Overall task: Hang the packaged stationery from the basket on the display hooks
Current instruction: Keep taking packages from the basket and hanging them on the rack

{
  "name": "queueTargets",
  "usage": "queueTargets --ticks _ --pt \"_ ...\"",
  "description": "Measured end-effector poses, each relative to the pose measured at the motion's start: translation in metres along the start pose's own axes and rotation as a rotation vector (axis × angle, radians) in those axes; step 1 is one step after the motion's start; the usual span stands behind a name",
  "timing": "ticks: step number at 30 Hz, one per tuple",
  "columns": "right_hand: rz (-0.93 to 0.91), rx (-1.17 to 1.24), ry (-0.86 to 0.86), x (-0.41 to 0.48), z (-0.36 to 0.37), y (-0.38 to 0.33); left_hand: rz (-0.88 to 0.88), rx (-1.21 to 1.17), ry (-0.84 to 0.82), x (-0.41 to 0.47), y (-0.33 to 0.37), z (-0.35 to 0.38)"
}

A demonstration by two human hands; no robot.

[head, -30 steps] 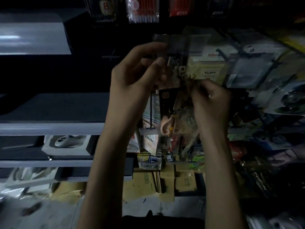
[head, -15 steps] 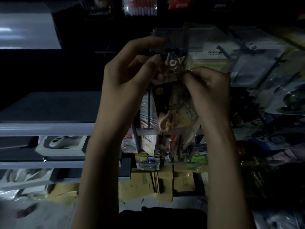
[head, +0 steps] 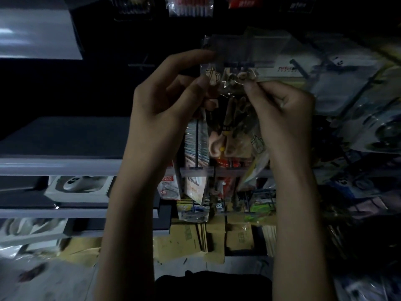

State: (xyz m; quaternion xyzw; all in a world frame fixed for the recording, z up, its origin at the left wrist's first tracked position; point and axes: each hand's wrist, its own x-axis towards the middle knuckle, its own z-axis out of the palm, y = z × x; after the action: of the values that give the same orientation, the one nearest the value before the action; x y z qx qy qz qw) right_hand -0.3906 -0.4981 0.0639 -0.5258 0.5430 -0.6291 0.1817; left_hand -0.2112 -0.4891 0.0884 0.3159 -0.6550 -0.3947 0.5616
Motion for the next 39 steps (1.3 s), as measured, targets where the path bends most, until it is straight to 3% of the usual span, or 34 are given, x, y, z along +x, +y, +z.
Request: queueTargets --ticks 16,21,26,33,39 --pt "0.072 0.07 0.023 0.008 0.007 0.013 0.041 -0.074 -0.003 -0.004 -0.011 0.003" --pt "0.094 0.08 0.013 0.007 0.006 0.008 0.055 0.002 0.059 -0.013 -0.025 0.0" --pt "0.14 0.054 -0.01 0.007 0.006 0.003 -0.024 0.089 0.148 -0.011 -0.065 0.003" --pt "0.21 0.095 0.011 0.002 0.009 0.0 -0.278 -0.163 0.19 -0.02 -0.093 0.022" --pt "0.185 0.031 0.001 -0.009 0.004 0.006 -0.304 -0.229 0.251 -0.023 -0.098 0.023"
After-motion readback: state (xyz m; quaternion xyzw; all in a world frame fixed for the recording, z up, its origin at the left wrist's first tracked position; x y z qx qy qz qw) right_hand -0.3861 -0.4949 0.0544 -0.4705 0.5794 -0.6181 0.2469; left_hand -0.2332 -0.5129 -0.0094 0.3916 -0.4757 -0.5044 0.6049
